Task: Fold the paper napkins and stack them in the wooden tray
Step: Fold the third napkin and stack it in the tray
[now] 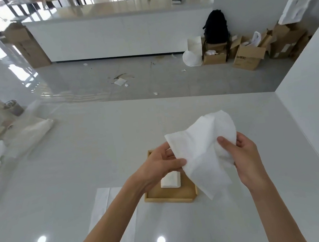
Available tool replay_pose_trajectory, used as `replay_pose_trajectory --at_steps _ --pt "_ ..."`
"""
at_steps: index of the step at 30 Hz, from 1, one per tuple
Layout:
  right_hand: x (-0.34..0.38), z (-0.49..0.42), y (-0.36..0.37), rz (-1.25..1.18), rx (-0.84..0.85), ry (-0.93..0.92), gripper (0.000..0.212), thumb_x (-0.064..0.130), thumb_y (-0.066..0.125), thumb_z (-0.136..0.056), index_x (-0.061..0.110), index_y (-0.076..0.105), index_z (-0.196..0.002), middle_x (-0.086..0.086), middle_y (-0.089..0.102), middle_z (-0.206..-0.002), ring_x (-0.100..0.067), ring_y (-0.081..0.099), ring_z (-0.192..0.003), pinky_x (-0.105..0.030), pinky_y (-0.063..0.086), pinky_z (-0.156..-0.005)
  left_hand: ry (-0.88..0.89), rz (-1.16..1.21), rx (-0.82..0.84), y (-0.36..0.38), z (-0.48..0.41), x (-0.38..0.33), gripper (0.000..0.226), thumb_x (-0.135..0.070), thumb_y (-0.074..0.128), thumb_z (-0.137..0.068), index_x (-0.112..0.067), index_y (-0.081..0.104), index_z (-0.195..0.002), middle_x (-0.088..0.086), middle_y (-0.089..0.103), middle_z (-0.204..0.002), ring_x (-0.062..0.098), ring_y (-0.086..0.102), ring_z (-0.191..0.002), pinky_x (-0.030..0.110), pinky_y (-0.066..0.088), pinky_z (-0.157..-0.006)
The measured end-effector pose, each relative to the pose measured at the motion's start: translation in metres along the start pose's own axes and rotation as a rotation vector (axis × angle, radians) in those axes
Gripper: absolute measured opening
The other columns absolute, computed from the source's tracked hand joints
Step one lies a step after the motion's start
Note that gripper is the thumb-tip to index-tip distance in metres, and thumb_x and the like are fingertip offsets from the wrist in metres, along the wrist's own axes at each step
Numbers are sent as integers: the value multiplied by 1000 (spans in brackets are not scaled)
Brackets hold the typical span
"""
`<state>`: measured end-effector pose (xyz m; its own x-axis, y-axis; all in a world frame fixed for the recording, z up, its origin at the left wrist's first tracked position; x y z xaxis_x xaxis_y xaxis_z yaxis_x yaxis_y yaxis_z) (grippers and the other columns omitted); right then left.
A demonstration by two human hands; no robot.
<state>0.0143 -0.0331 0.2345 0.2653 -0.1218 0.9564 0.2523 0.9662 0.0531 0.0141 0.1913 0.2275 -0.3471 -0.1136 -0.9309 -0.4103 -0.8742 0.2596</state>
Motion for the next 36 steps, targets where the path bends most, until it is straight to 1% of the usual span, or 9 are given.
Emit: replay_pose_trajectory --at_steps 3,5,7,9,15,21,26,29,36 --pt "2 -3 2 -79 75 61 20 13 69 -92 10 71 -113 -8 77 -109 -25 75 -96 -41 62 -82 32 260 -11 -14 -11 -16 44 -7 56 -95 -4 54 -139 20 59 -138 35 58 -121 49 46 -101" --pt "7 -5 6 -137 104 68 23 13 67 -93 10 69 -116 -5 78 -110 -21 75 -98 -36 62 -79 -7 531 -1 -15 -18 -24 40 -26 54 -99 -6 59 -133 17 62 -130 35 56 -121 50 43 -104" --pt "10 -7 10 -151 93 54 25 14 67 -93 11 69 -118 -3 77 -110 -19 75 -99 -35 58 -79 -63 589 -12 -11 -25 -18 56 -51 46 -100 -9 59 -135 13 64 -130 32 60 -121 47 46 -104" --pt "11 -8 11 -146 76 43 24 15 68 -94 12 69 -117 -2 78 -110 -18 75 -98 -34 57 -79 -113 519 -49 -6 -26 -4 70 -63 42 -96 -12 55 -142 14 59 -142 32 59 -128 49 45 -109" --pt "9 -10 5 -70 127 49 21 16 63 -97 10 70 -116 -4 77 -110 -20 74 -100 -35 58 -82 -79 172 -197 -24 -16 -5 31 -27 57 -101 -7 66 -122 13 73 -117 24 72 -102 38 60 -85" --pt "12 -14 1 27 170 40 17 15 59 -99 14 73 -109 -2 78 -104 -13 73 -91 -38 58 -83 -45 -48 -240 -41 -7 -19 24 -26 55 -103 -8 70 -110 3 75 -97 16 70 -87 25 55 -69" --pt "18 -15 4 71 196 4 16 15 62 -98 15 72 -110 -3 78 -103 -16 74 -93 -32 59 -78 -11 -42 -266 -50 -1 -26 28 -19 52 -104 3 66 -115 8 74 -99 18 71 -87 24 57 -71" --pt "23 -12 10 76 263 0 18 15 60 -98 17 71 -113 -2 79 -101 -15 75 -89 -26 60 -72 14 2 -240 -53 6 -30 25 -12 51 -103 -3 67 -121 10 75 -108 21 73 -95 27 59 -77" --pt "34 -7 17 36 323 -59 24 4 55 -98 14 69 -115 -7 79 -101 -18 76 -87 -24 59 -68 70 210 -203 -58 20 -34 27 -3 49 -101 -8 70 -118 6 76 -112 19 74 -97 25 59 -74"
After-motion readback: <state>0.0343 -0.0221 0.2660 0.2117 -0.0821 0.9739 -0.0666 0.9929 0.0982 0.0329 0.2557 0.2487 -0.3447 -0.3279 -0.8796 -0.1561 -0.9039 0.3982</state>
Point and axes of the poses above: each hand's wrist, its own z-axis away from the middle knuckle, its own y-axis out of the palm, x = y × z, the point moved 7 cm from there along -z, towards the middle knuckle
